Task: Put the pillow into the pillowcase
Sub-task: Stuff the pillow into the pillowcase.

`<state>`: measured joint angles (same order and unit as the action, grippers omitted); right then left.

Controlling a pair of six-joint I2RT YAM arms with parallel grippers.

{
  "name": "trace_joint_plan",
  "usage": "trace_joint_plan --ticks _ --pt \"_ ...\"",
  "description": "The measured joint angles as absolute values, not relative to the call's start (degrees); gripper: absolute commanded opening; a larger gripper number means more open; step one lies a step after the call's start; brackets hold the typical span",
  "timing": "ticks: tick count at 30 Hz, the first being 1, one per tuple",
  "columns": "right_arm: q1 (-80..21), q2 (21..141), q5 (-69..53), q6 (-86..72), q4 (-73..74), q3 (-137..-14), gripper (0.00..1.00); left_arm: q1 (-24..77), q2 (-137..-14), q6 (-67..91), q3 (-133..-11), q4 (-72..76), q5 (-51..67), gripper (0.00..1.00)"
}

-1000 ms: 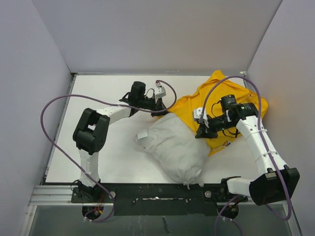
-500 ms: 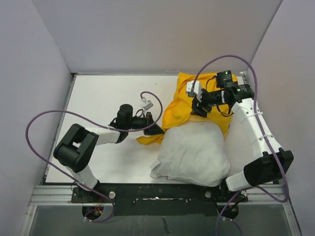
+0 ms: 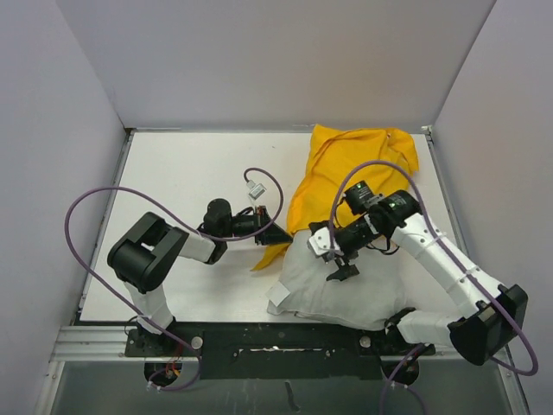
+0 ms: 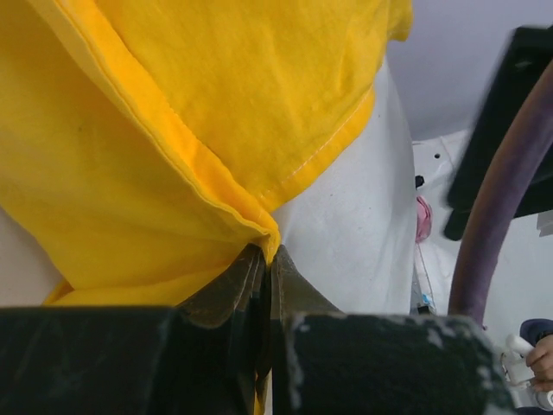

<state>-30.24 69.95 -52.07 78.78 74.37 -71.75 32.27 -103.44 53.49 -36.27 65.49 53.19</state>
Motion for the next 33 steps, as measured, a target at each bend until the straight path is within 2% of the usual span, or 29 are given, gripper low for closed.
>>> trace_joint_plan --ticks 2,3,6,7,8,12,19,21,23,28,29,33 --pt "-32.23 71.11 -46.35 78.41 71.85 -67.70 0.78 32.38 -103.39 54.15 -36.03 66.37 53.06 0.00" --pt "-33.21 71.40 -42.85 77.78 69.95 -65.93 0.67 32.47 -103.39 54.33 -35.99 66.48 52.99 0.00" --pt "-36.12 71.81 -32.21 74.63 62.87 -62.35 0.13 32.99 -102.76 54.43 -35.92 65.36 52.73 0.00" --pt "-36.82 72.10 -29.21 73.76 60.53 -61.71 0.03 33.17 -102.08 54.39 -35.88 64.62 52.71 0.00" --pt "-37.87 72.64 -25.45 72.05 57.49 -60.99 0.00 33.30 -101.06 54.28 -35.73 63.81 52.60 0.00" --pt "-37.41 76.42 -12.32 65.41 44.29 -60.75 0.00 33.26 -93.62 52.18 -34.35 57.17 50.68 0.00" --pt "-30.28 78.19 -0.40 62.28 28.75 -65.34 0.00 32.49 -77.93 46.06 -32.25 40.71 43.83 0.00" --pt "-30.85 78.26 1.39 62.26 23.27 -62.89 0.03 32.49 -75.18 44.91 -31.53 38.50 43.88 0.00" --pt "-31.35 79.05 1.48 61.39 20.25 -59.77 0.16 32.49 -75.18 44.38 -30.85 37.74 44.56 0.00" --pt "-31.07 84.27 -8.54 57.52 25.43 -57.98 0.61 32.18 -83.59 47.29 -29.69 39.38 48.05 0.00" --pt "-31.05 84.31 -11.86 57.67 27.66 -58.30 0.68 32.12 -85.10 47.99 -29.36 39.38 48.51 0.03" --pt "-29.82 81.25 -26.92 59.48 40.99 -63.72 0.85 31.88 -85.03 48.42 -28.27 37.19 48.73 0.34"
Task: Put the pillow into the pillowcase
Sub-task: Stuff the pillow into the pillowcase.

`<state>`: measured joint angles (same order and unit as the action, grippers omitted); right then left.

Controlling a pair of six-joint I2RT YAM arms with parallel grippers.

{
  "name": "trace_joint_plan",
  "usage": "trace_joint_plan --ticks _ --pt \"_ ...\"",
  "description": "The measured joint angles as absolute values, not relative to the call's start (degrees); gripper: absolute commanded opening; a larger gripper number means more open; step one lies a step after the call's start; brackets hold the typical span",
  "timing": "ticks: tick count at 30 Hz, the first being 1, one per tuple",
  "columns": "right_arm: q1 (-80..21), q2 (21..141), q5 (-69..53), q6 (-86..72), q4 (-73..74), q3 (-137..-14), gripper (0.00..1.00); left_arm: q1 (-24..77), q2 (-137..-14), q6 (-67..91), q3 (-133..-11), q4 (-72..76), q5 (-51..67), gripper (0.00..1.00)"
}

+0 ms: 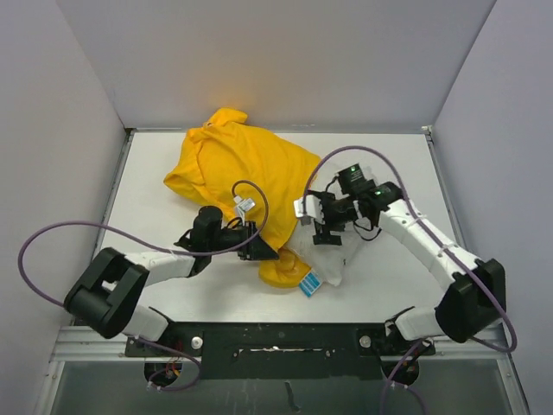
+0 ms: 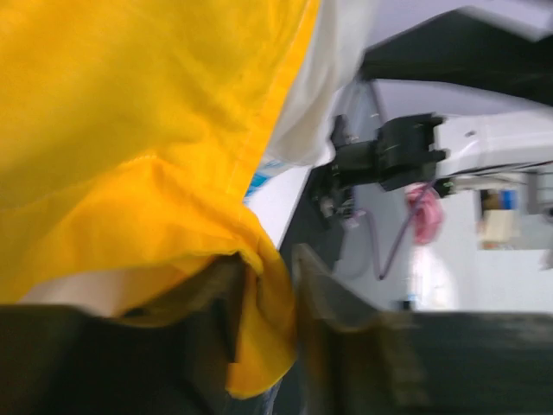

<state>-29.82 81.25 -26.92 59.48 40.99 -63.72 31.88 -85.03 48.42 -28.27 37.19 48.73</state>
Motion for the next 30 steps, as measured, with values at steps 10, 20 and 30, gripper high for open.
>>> trace_joint_plan --ticks 10,20,30 --pt "-5.13 63.55 -56.69 51.99 51.07 -72.36 0.98 32.97 -44.77 32.14 -30.09 4.25 28.27 0.90" --pt "10.72 79.48 -55.79 11.97 17.17 -57.04 1.00 48.40 -71.81 19.77 -69.30 -15.29 5.41 0.68" --pt "10.41 80.25 -51.81 4.10 6.68 -50.39 0.85 51.44 -104.57 4.03 -101.21 -27.94 -12.14 0.57"
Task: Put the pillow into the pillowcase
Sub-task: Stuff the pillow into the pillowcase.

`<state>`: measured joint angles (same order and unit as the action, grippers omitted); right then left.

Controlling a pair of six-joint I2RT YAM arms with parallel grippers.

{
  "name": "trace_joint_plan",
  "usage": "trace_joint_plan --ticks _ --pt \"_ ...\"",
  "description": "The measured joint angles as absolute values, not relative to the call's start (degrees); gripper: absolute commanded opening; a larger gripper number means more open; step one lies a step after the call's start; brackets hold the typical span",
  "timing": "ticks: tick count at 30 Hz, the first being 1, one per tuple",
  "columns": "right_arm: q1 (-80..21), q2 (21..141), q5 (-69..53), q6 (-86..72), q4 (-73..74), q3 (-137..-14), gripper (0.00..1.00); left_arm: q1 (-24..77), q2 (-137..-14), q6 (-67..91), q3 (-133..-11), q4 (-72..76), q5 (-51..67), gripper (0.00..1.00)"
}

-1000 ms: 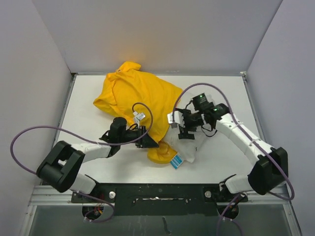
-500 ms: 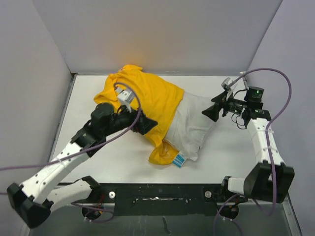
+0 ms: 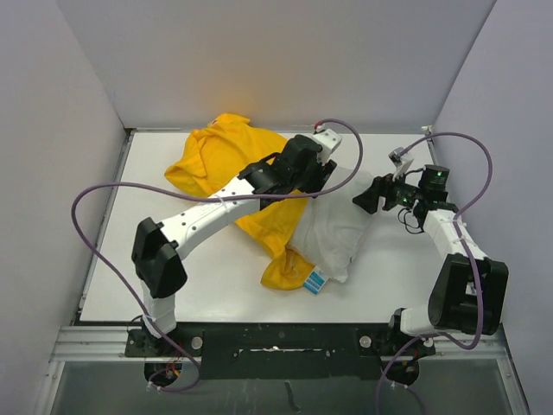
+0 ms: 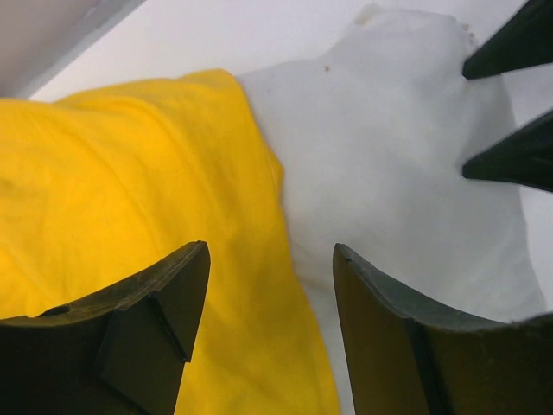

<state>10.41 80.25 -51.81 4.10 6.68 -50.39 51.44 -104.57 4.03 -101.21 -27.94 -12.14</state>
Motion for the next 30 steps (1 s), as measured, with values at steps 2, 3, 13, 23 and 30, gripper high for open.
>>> trace_joint_plan --ticks 2,3,13,23,30 --pt "10.41 80.53 -51.55 4.16 6.17 -50.39 0.83 51.42 -108.84 2.00 -106.50 -29.82 -14.02 0.57" --pt "10.41 80.77 -51.46 4.19 6.13 -50.39 0.83 51.42 -111.00 1.02 -109.43 -30.65 -14.74 0.57" --pt "8.99 82.28 -50.87 4.69 6.04 -50.39 0.75 50.98 -125.49 -3.18 -127.72 -37.93 -16.40 0.32" --pt "5.28 84.66 -48.84 7.09 6.11 -50.46 0.74 48.86 -130.85 -4.84 -134.43 -44.27 -16.10 0.17" --pt "4.23 84.95 -48.14 7.73 6.37 -51.11 0.43 48.82 -130.93 -5.43 -134.98 -45.74 -12.71 0.00"
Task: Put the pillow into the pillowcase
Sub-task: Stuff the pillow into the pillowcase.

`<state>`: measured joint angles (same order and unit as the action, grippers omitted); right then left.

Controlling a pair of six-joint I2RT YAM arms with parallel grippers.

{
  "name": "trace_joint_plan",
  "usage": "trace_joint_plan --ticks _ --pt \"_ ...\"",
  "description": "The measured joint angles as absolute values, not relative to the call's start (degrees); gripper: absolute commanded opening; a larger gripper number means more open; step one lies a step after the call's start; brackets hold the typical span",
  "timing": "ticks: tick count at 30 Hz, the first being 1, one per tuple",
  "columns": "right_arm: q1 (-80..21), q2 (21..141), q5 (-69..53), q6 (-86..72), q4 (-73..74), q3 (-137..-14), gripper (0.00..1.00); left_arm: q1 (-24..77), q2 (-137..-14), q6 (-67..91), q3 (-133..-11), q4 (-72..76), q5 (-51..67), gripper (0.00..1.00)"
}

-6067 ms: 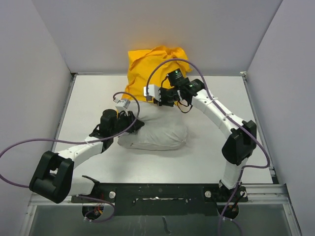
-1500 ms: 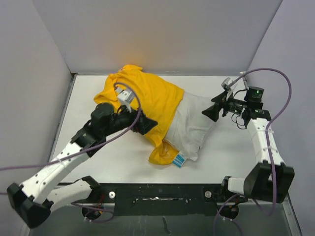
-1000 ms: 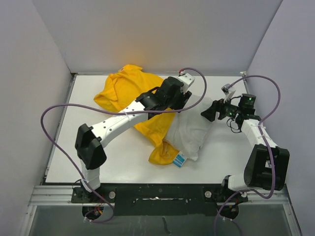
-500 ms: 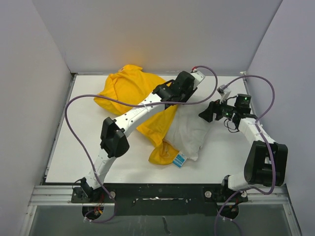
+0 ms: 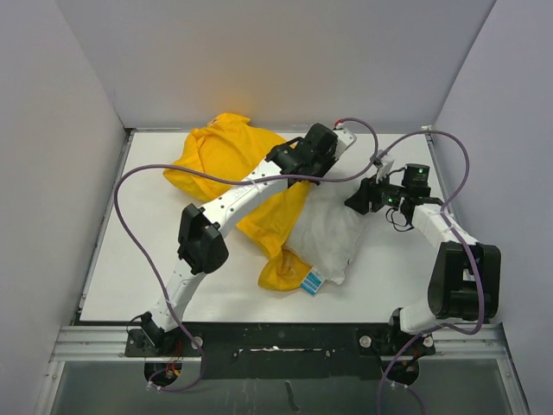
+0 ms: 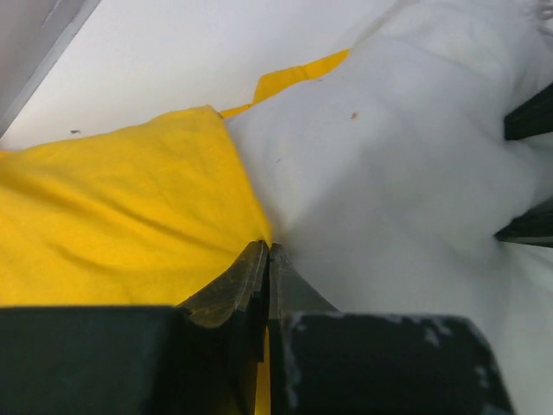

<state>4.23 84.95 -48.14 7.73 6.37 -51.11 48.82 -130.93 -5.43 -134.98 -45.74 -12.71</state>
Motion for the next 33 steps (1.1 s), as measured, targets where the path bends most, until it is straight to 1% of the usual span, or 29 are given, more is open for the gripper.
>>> trace_joint_plan --ticks 3,5,8,14,16,18,20,22,23,24,26,28,31,33 --pt "3.60 85.82 -48.21 8.05 6.94 -52.10 0.20 48.99 -130.87 -5.23 -135.06 -45.78 -8.25 0.00" --pt "3.38 86.54 -49.41 7.18 7.33 -53.04 0.13 49.36 -130.74 -4.73 -135.04 -45.74 -3.46 0.00" --pt "3.86 86.72 -54.19 2.24 5.65 -53.32 0.09 50.41 -129.16 -3.31 -133.64 -44.60 3.44 0.00" --pt "5.72 79.81 -64.84 -18.33 -18.41 -43.42 0.04 52.51 -123.11 3.86 -128.66 -36.60 14.44 0.00" --pt "5.72 78.08 -66.41 -20.38 -21.08 -42.37 0.04 52.60 -121.19 7.57 -126.26 -31.75 17.63 0.00" --pt "5.69 77.84 -67.07 -18.81 -19.84 -43.13 0.05 52.51 -119.68 10.94 -122.98 -26.48 19.16 0.00" --pt "5.69 79.77 -66.94 -14.94 -15.38 -45.21 0.09 52.14 -118.52 13.78 -118.87 -21.71 19.88 0.00" --pt "5.65 84.09 -66.35 -10.26 -9.32 -48.56 0.17 50.96 -117.49 17.82 -112.49 -14.92 21.37 0.00" --pt "5.65 86.35 -65.76 -8.08 -6.39 -49.98 0.23 50.09 -117.19 19.79 -109.06 -11.25 22.22 0.00" --pt "5.65 87.88 -65.19 -6.46 -4.29 -50.76 0.28 49.17 -117.01 21.56 -105.97 -8.21 23.22 0.06" --pt "5.67 89.73 -63.86 -2.50 0.34 -51.33 0.39 47.09 -116.53 24.95 -98.87 -2.15 25.10 0.24" --pt "5.65 89.30 -63.79 1.19 4.34 -51.42 0.49 45.19 -115.20 27.35 -90.80 2.44 26.15 0.39" --pt "5.80 86.80 -65.14 8.82 11.62 -53.41 0.63 44.40 -111.37 27.68 -82.96 4.38 25.89 0.61" --pt "6.39 84.90 -66.76 15.88 18.24 -56.23 0.75 44.80 -105.86 26.02 -79.07 4.01 24.93 0.72"
